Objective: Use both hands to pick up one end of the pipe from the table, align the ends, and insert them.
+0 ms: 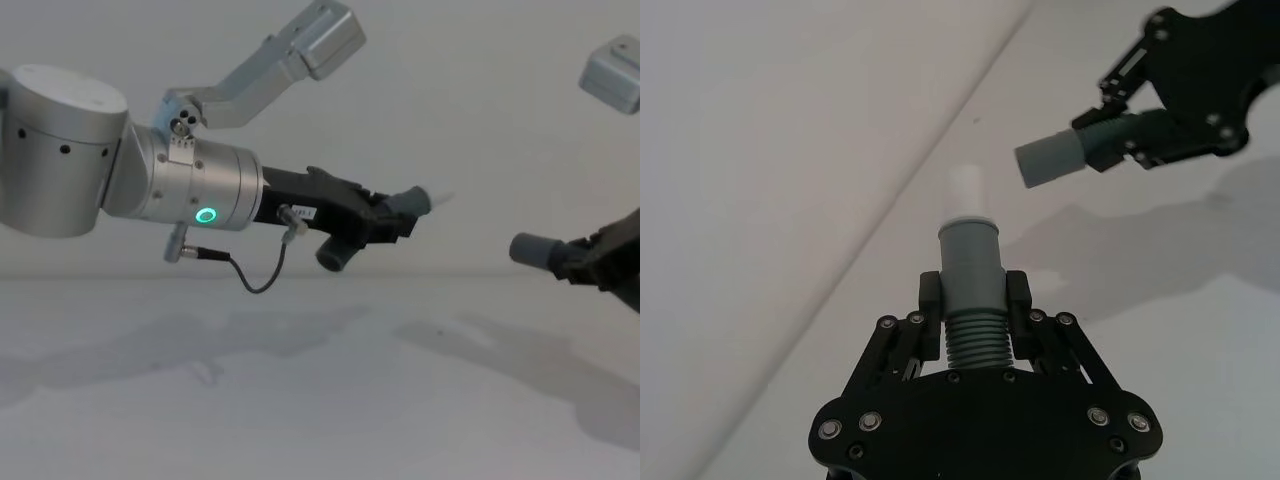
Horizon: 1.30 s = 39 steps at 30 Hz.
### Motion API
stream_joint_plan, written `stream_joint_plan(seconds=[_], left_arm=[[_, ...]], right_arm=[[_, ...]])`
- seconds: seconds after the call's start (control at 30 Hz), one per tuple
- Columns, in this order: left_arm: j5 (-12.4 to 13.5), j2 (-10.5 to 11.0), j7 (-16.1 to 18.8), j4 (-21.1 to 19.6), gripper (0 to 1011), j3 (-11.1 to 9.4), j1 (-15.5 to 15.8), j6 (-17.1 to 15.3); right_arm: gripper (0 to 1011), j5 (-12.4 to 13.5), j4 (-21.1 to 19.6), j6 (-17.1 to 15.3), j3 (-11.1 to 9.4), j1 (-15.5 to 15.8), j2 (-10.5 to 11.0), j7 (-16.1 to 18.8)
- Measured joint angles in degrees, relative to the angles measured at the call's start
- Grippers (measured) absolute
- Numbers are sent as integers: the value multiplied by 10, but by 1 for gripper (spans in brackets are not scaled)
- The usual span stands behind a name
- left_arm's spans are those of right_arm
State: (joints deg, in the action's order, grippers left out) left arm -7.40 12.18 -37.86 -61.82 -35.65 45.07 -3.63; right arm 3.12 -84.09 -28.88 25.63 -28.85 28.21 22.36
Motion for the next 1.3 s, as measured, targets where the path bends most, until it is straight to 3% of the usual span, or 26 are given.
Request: stream_joint_plan(seconds=[0.4, 0.63, 1.07, 1.3], left_arm=[[37, 23, -29, 0, 345, -35, 11, 131], [59, 37, -33, 2, 345, -52, 15, 193], [82, 51, -30, 5, 345, -63, 14, 258], [92, 55, -25, 9, 345, -65, 12, 279]], right_arm=[[244, -57, -48, 31, 30, -9, 61, 32], [244, -93, -69, 73, 48, -19, 103, 54], [244, -155, -92, 164, 66, -24, 168, 62], [244, -170, -99, 202, 71, -22, 185, 64]])
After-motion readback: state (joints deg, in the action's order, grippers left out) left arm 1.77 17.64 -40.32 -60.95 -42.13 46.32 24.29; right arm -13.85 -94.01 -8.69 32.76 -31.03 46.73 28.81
